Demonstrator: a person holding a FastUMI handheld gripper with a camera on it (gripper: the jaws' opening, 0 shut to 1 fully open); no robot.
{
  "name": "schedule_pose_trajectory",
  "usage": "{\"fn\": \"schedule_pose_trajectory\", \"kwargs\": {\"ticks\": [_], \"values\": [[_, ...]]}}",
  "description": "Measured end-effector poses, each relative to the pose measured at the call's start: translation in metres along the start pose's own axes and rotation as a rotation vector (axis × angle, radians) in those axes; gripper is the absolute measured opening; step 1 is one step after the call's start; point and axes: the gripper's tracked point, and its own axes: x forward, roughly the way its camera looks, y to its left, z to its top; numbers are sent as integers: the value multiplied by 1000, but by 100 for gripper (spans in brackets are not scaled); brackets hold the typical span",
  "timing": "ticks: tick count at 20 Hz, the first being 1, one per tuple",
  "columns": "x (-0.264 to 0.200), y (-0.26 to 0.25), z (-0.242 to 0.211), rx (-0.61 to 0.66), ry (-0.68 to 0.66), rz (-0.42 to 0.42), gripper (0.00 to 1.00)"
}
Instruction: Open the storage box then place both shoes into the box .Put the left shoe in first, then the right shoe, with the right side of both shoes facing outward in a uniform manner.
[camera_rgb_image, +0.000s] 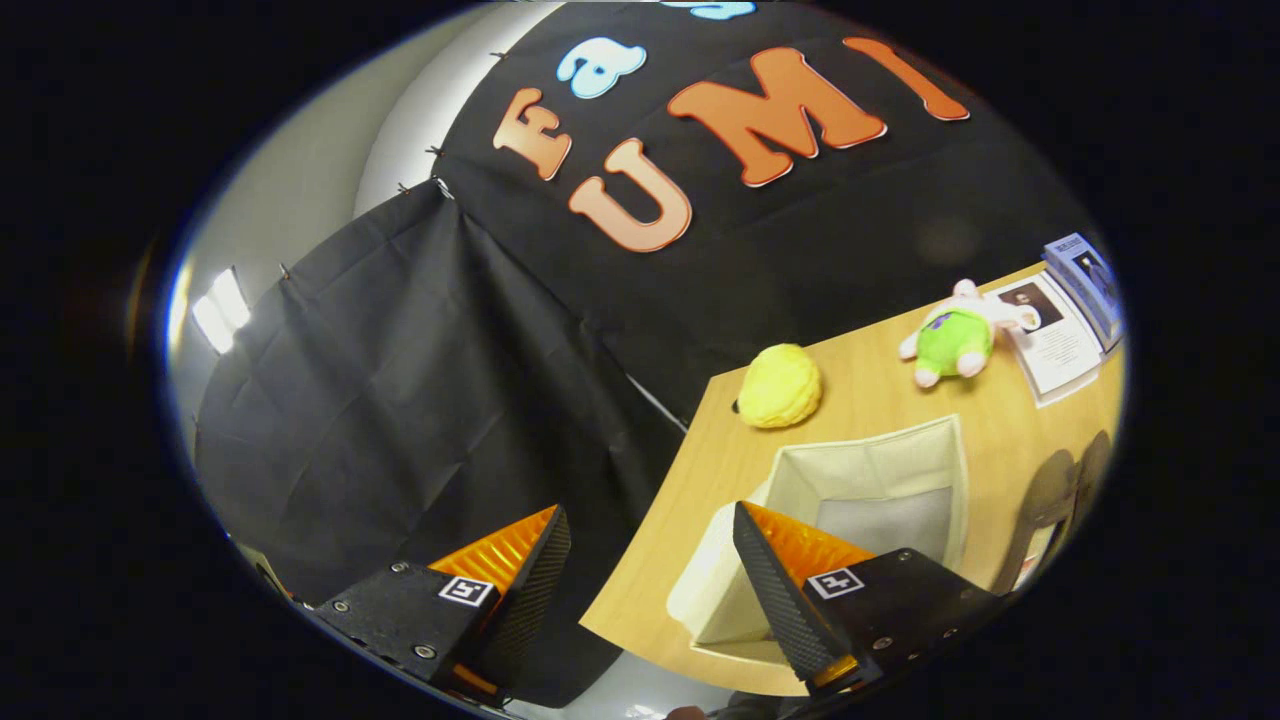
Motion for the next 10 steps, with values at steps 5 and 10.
{"fn": "schedule_pose_trajectory", "kwargs": {"ticks": [5,10], "values": [[-50,-89,16,-2,-96,-200,98],[-96,-163,10,31,-160,-367,98]]}}
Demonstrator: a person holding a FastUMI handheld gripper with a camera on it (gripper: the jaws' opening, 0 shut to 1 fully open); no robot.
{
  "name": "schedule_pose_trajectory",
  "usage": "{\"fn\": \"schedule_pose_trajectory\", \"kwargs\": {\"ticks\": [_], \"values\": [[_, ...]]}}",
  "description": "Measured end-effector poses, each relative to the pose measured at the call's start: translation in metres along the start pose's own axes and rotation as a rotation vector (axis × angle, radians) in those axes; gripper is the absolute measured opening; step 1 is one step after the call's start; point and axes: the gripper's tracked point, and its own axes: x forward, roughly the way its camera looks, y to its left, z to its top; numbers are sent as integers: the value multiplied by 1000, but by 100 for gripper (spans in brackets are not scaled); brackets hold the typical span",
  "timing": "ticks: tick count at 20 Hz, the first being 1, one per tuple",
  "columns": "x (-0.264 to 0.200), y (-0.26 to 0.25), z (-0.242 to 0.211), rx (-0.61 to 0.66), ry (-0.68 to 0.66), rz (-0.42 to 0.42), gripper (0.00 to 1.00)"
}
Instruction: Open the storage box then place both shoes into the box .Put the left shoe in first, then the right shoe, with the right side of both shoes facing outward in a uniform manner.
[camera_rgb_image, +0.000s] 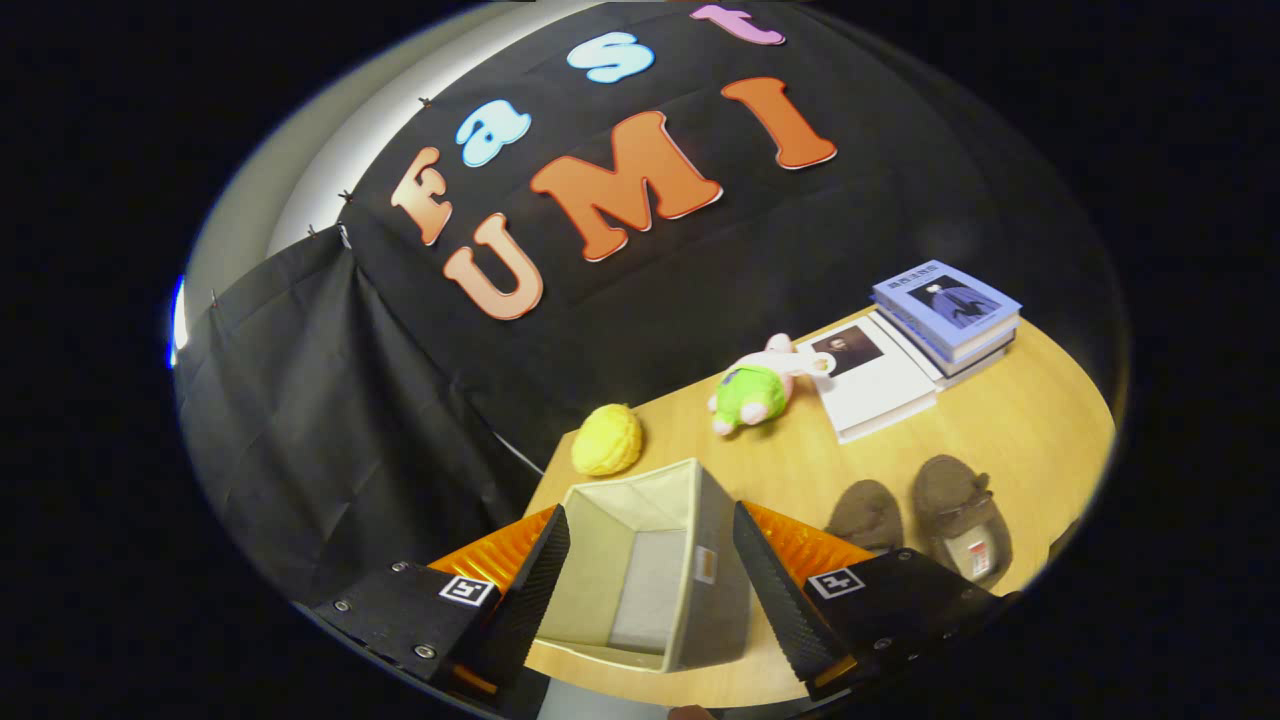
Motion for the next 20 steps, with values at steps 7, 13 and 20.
{"fn": "schedule_pose_trajectory", "kwargs": {"ticks": [7,13,20], "values": [[-6,-99,-42,-3,31,-240,98],[5,-147,-86,-24,115,-352,90],[23,-165,-124,-1,208,-401,61]]}}
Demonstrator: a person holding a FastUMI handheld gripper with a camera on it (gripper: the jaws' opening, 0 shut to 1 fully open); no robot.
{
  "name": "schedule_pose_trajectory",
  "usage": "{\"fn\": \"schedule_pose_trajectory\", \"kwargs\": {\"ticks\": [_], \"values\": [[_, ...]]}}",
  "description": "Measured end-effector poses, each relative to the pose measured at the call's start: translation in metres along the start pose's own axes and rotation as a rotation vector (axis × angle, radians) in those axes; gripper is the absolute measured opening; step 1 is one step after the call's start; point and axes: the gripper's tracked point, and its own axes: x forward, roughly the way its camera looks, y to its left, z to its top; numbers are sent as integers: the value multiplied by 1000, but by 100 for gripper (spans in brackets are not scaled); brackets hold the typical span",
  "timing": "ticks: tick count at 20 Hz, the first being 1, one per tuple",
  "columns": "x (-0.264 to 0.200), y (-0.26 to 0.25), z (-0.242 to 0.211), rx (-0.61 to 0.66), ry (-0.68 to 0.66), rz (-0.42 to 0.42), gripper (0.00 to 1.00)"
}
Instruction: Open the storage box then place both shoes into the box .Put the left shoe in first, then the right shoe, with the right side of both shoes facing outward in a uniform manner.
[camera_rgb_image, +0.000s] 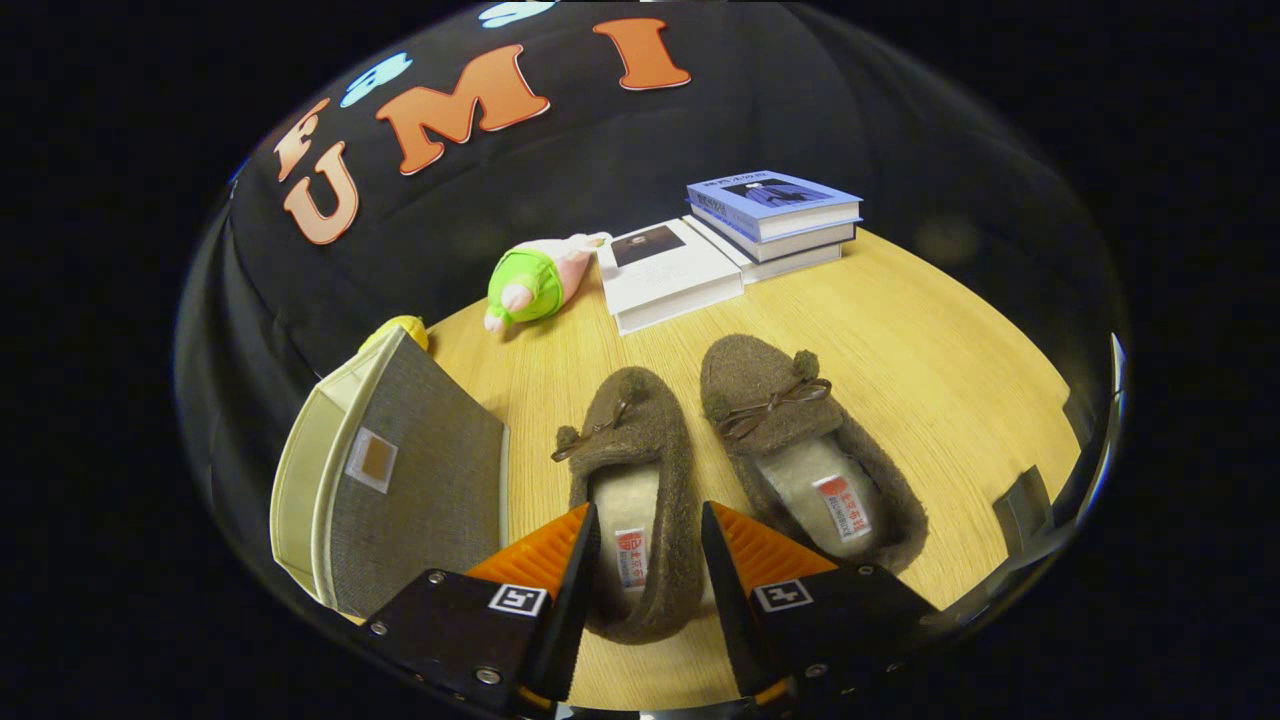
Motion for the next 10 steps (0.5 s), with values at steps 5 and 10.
{"fn": "schedule_pose_trajectory", "kwargs": {"ticks": [5,10], "values": [[25,-11,-12,3,48,-75,39],[30,-15,-9,-57,42,-137,5]]}}
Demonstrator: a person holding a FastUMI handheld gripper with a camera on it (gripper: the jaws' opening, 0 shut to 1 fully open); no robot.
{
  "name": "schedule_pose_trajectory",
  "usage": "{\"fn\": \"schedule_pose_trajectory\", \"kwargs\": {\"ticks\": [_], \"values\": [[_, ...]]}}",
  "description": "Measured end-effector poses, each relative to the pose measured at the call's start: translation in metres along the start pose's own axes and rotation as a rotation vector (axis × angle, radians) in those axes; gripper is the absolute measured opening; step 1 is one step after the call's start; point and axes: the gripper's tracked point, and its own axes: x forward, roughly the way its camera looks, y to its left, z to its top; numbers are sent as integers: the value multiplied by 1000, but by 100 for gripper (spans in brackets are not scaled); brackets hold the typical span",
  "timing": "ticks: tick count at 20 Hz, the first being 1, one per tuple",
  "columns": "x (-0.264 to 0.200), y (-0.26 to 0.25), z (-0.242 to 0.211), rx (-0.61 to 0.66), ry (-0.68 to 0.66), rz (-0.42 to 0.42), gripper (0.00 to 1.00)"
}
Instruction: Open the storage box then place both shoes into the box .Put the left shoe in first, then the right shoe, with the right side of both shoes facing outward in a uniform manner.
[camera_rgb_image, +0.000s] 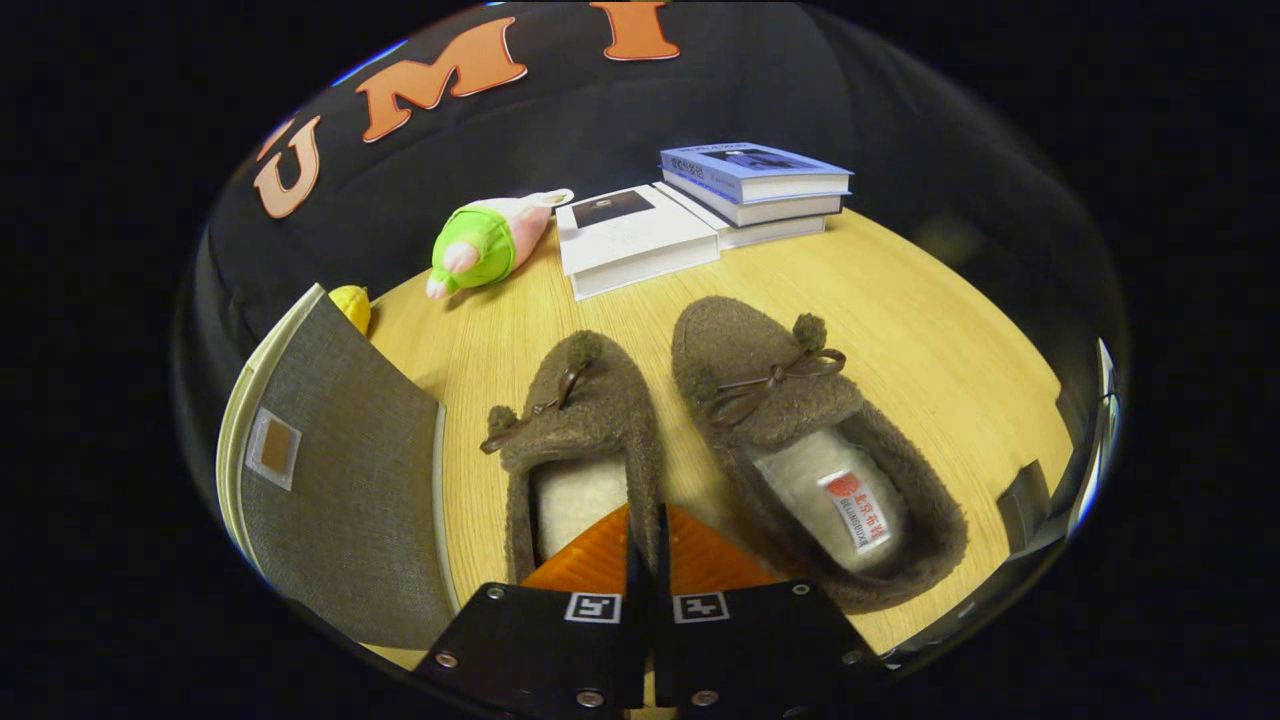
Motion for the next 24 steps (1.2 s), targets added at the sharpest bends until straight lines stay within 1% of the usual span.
{"fn": "schedule_pose_trajectory", "kwargs": {"ticks": [3,5,9,13,15,18,21,24], "values": [[-10,8,8,50,-1,21,1],[-20,10,18,65,-5,33,1],[-40,20,52,92,-58,64,1],[-75,42,91,152,-99,138,1],[-95,50,116,157,-153,163,1],[-123,68,142,150,-211,207,1],[-145,95,156,159,-230,271,1],[-159,126,159,159,-230,333,1]]}}
